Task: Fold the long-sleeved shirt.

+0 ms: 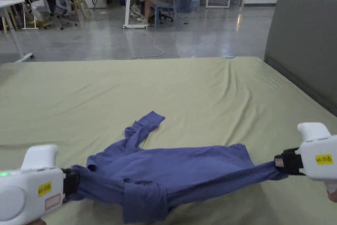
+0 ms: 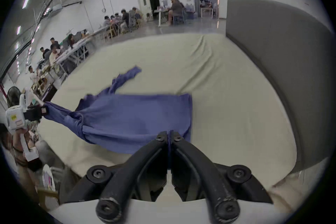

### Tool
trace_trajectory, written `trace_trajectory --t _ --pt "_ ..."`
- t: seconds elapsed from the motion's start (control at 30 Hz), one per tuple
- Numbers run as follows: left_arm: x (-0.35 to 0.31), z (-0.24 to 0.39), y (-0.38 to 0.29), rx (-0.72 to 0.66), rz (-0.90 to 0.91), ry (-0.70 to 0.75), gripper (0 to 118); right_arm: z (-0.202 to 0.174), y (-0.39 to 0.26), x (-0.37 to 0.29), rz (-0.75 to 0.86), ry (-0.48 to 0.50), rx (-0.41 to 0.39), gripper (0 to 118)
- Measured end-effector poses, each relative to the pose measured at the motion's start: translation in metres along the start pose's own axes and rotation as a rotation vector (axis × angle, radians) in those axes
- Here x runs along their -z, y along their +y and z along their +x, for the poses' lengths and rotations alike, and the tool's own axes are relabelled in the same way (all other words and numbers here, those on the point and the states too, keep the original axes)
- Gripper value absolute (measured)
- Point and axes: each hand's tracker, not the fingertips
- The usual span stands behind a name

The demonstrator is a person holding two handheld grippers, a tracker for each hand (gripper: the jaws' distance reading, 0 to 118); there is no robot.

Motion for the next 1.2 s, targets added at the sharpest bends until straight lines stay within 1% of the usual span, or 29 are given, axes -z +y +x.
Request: trace_trajectory --t 0.1,0.13,0.23,0.3,0.37,0.4,0.43,0.47,0.5,0.53,0.57,0.6,0.63,0.7,0.8,0.87,0.9,0.93,0.97,1.0,1.03,1.07,1.1,1.2 --pt "0.009 0.005 -0.054 0.04 -0.175 0.034 0 0.005 -0.055 0.01 -0.126 0.006 -0.002 0" --pt "0.01 0.006 -0.069 0.053 -0.206 0.062 0 0.01 -0.074 0.017 -0.166 0.002 0.006 0" --pt "0.013 0.009 -0.098 0.095 -0.269 0.112 0 0.018 -0.113 0.032 -0.297 0.015 0.0 0" --pt "0.016 0.006 -0.103 0.083 -0.285 0.096 0 0.021 -0.129 0.042 -0.349 -0.001 -0.01 0" --pt "0.019 0.003 -0.105 0.069 -0.285 0.1 0 0.021 -0.133 0.052 -0.367 -0.054 -0.037 0" --pt "0.02 0.001 -0.104 0.069 -0.287 0.093 0 0.02 -0.136 0.053 -0.371 -0.055 -0.043 0" --pt "0.02 -0.001 -0.103 0.046 -0.278 0.082 0 0.021 -0.134 0.055 -0.37 -0.045 -0.04 4" --pt "0.017 -0.003 -0.103 -0.001 -0.252 0.067 5 0.02 -0.131 0.055 -0.37 -0.041 -0.036 14" --pt "0.013 -0.007 -0.101 -0.042 -0.213 0.065 36 0.019 -0.128 0.052 -0.362 -0.039 -0.037 48" --pt "0.009 -0.009 -0.099 -0.064 -0.174 0.065 75 0.015 -0.126 0.045 -0.352 -0.049 -0.061 79" --pt "0.007 -0.01 -0.096 -0.054 -0.153 0.099 106 0.013 -0.122 0.042 -0.34 -0.069 -0.08 99" --pt "0.004 -0.011 -0.095 -0.042 -0.138 0.132 118 0.011 -0.116 0.039 -0.339 -0.1 -0.095 102" --pt "0.001 -0.012 -0.092 -0.037 -0.121 0.151 118 0.008 -0.109 0.034 -0.324 -0.136 -0.11 102" --pt "-0.007 -0.013 -0.08 -0.046 -0.074 0.141 118 0.0 -0.094 0.026 -0.267 -0.176 -0.104 102" --pt "-0.001 -0.007 -0.061 -0.051 -0.076 0.13 118 -0.017 -0.065 0.028 -0.242 -0.259 -0.034 102" --pt "0.011 0.0 -0.05 -0.041 -0.093 0.126 116 -0.025 -0.05 0.039 -0.269 -0.25 -0.024 101" --pt "0.018 0.003 -0.046 -0.039 -0.091 0.118 101 -0.028 -0.044 0.045 -0.268 -0.235 -0.015 91" --pt "0.027 0.005 -0.042 -0.022 -0.073 0.101 72 -0.034 -0.041 0.052 -0.24 -0.216 -0.007 65" --pt "0.036 0.008 -0.037 -0.013 -0.076 0.106 27 -0.038 -0.037 0.059 -0.208 -0.196 -0.013 23" --pt "0.048 0.011 -0.032 0.002 -0.095 0.129 0 -0.041 -0.034 0.069 -0.219 -0.204 -0.016 0" --pt "0.057 0.013 -0.026 0.008 -0.09 0.143 0 -0.047 -0.031 0.08 -0.221 -0.213 -0.024 0" --pt "0.065 0.014 -0.019 0.015 -0.084 0.127 0 -0.051 -0.028 0.088 -0.242 -0.223 -0.051 0" --pt "0.073 0.014 -0.01 0.005 -0.109 0.091 0 -0.055 -0.025 0.095 -0.244 -0.222 -0.052 0" --pt "0.095 0.013 0.022 0.013 -0.099 0.076 0 -0.06 -0.013 0.104 -0.238 -0.203 -0.048 0"
